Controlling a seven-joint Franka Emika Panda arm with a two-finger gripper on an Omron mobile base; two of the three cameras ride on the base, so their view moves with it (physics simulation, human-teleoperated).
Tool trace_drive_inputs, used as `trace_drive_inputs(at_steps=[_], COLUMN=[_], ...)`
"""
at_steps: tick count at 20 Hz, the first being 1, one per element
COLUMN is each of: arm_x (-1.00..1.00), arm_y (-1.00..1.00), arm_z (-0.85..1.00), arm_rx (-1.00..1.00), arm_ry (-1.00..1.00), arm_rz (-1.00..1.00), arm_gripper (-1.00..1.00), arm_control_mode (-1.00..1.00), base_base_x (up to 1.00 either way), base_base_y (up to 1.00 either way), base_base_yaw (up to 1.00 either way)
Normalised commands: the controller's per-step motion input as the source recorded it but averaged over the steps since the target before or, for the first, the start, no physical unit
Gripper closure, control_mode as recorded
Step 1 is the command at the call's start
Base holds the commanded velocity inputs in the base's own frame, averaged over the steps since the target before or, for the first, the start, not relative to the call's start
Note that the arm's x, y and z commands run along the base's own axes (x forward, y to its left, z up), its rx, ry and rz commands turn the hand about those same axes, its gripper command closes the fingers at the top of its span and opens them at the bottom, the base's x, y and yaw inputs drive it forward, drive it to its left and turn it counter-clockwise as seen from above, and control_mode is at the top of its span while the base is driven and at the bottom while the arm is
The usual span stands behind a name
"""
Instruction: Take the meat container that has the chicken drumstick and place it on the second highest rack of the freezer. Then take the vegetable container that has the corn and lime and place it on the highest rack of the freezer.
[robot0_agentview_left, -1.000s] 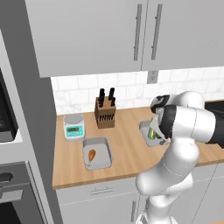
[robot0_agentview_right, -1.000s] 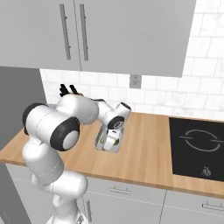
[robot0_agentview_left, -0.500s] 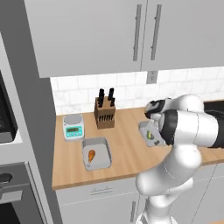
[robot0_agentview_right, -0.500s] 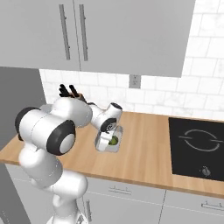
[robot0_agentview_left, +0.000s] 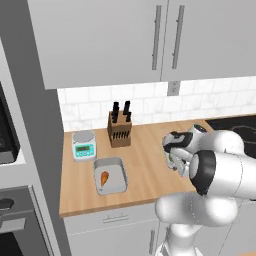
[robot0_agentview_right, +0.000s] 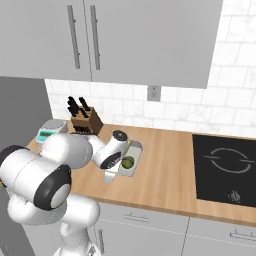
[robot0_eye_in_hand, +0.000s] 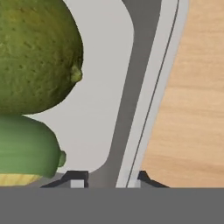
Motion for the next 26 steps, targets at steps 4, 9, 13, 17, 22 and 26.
trace_drive_inputs(at_steps=[4, 9, 13, 17, 22, 26], arm_x=[-0.17, 0.02, 0.08, -0.24, -0.65, -0.88], arm_y=[-0.52, -0.64, -0.41, -0.09, 0.03, 0.08], arm_z=[-0.03, 0.63, 1.00, 1.00, 0.81, 0.80], arm_rx=[0.21, 0.06, -0.27, -0.46, -0.32, -0.01], arm_ry=[-0.01, 0.00, 0.01, -0.13, -0.24, -0.39], arm_rz=[-0.01, 0.27, 0.56, 0.72, 0.56, 0.31], arm_gripper=[1.00, 1.00, 1.00, 1.00, 1.00, 1.00], arm_control_mode=[-1.00, -1.00, -1.00, -1.00, -1.00, -1.00], base_base_x=[0.00, 0.00, 0.00, 0.00, 0.00, 0.00], base_base_y=[0.00, 0.00, 0.00, 0.00, 0.00, 0.00], base_base_yaw=[0.00, 0.00, 0.00, 0.00, 0.00, 0.00])
